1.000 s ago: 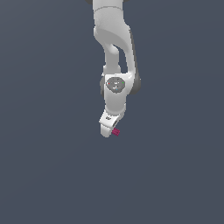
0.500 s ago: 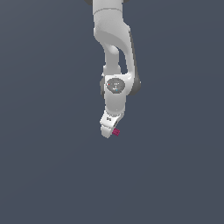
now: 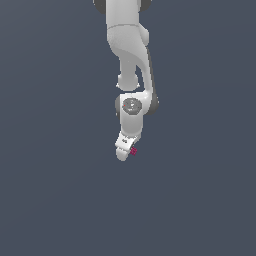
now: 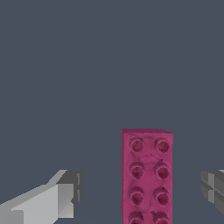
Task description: Pick up the object and move it to a goal position.
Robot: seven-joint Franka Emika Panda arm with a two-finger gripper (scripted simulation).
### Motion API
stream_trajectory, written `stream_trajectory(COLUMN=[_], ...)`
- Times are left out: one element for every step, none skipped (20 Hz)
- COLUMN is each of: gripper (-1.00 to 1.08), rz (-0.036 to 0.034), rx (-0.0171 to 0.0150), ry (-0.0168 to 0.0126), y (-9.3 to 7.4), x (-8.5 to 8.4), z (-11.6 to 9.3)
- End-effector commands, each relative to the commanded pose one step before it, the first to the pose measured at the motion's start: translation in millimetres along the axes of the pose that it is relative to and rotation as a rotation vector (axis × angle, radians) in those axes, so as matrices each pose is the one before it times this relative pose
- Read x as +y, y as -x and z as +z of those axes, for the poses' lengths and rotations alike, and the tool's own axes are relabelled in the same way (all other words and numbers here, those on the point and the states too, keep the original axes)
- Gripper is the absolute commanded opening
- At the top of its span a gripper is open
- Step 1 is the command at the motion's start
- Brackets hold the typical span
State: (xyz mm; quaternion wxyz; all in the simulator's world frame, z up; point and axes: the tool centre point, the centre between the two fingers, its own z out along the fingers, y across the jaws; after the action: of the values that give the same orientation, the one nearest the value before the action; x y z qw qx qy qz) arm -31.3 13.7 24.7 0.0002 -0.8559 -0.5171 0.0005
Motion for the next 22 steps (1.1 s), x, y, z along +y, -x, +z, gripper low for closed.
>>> stream_trajectory(gripper=[1.0, 1.0, 1.0, 1.0, 1.0, -1.0, -1.0, -1.0, -1.0, -1.0, -1.0, -1.0, -1.0, -1.0, -1.0, -1.0, -1.0, -1.0, -1.0, -1.0, -1.0, -1.0], rz=[-0.00067, 0.0, 0.0, 0.0, 0.0, 0.0, 0.0, 0.0, 0.0, 0.0, 0.0, 0.0, 0.0, 0.0, 0.0, 0.0, 0.0, 0.0, 0.0, 0.0, 0.0, 0.0], rx=[0.00032, 0.0, 0.0, 0.0, 0.0, 0.0, 0.0, 0.0, 0.0, 0.0, 0.0, 0.0, 0.0, 0.0, 0.0, 0.0, 0.0, 0.0, 0.0, 0.0, 0.0, 0.0], ry=[0.0008, 0.0, 0.0, 0.0, 0.0, 0.0, 0.0, 0.0, 0.0, 0.0, 0.0, 0.0, 0.0, 0.0, 0.0, 0.0, 0.0, 0.0, 0.0, 0.0, 0.0, 0.0], y=[-0.04, -0.03, -0.07, -0.06, -0.03, 0.0, 0.0, 0.0, 0.0, 0.0, 0.0, 0.0, 0.0, 0.0, 0.0, 0.04, 0.41, 1.22, 2.04, 2.84, 3.65, 4.44], x=[0.35, 0.22, 0.21, 0.16, 0.06, 0.0, 0.0, 0.0, 0.0, 0.0, 0.0, 0.0, 0.0, 0.0, 0.0, 0.07, 0.05, 0.16, 0.27, 0.38, 0.49, 0.61], z=[8.5, 1.95, 1.34, 0.77, 0.25, 0.0, 0.0, 0.0, 0.0, 0.0, 0.0, 0.0, 0.0, 0.0, 0.0, -0.11, -0.07, -0.21, -0.35, -0.48, -0.62, -0.75])
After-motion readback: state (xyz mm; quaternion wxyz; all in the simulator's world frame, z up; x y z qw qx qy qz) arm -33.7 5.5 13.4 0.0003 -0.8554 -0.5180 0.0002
